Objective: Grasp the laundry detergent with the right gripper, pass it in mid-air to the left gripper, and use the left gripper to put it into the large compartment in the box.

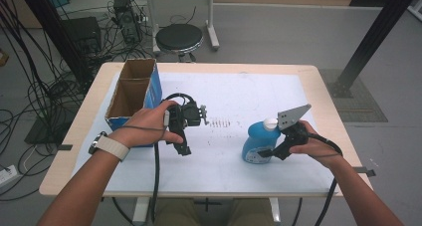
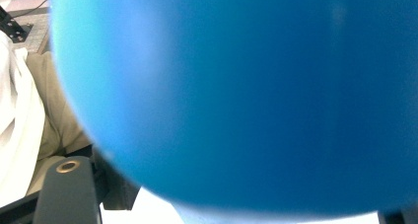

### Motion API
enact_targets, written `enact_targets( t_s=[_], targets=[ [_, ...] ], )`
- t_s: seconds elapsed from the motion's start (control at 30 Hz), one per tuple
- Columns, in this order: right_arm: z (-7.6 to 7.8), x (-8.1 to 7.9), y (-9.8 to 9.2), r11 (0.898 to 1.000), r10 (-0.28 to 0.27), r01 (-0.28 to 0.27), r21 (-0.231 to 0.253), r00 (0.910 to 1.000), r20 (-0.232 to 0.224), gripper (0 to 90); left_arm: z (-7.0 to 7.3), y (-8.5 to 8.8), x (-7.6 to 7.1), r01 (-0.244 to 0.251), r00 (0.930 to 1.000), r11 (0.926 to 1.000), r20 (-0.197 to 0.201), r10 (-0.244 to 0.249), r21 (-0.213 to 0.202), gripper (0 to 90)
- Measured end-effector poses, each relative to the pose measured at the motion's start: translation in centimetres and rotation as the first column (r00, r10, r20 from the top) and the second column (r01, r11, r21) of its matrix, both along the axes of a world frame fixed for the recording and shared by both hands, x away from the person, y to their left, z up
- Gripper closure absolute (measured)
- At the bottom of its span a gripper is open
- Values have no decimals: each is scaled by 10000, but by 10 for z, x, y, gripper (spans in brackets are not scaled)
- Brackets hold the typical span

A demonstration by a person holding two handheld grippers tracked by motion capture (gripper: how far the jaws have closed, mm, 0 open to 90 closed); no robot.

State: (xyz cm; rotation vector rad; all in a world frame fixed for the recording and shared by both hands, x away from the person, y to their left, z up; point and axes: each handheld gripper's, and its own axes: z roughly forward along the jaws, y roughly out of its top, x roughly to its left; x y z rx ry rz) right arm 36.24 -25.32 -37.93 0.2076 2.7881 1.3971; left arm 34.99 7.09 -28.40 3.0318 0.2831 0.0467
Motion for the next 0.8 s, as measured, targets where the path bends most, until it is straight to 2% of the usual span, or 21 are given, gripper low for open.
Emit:
enact_targets(
  t_s=[0.8],
  targets=[
    [-7, -1, 0, 9989, -21, 21, 469, 10000, -7, 289, 0, -1, -1, 11, 10000, 10000, 41, -11, 21, 111]
  ],
)
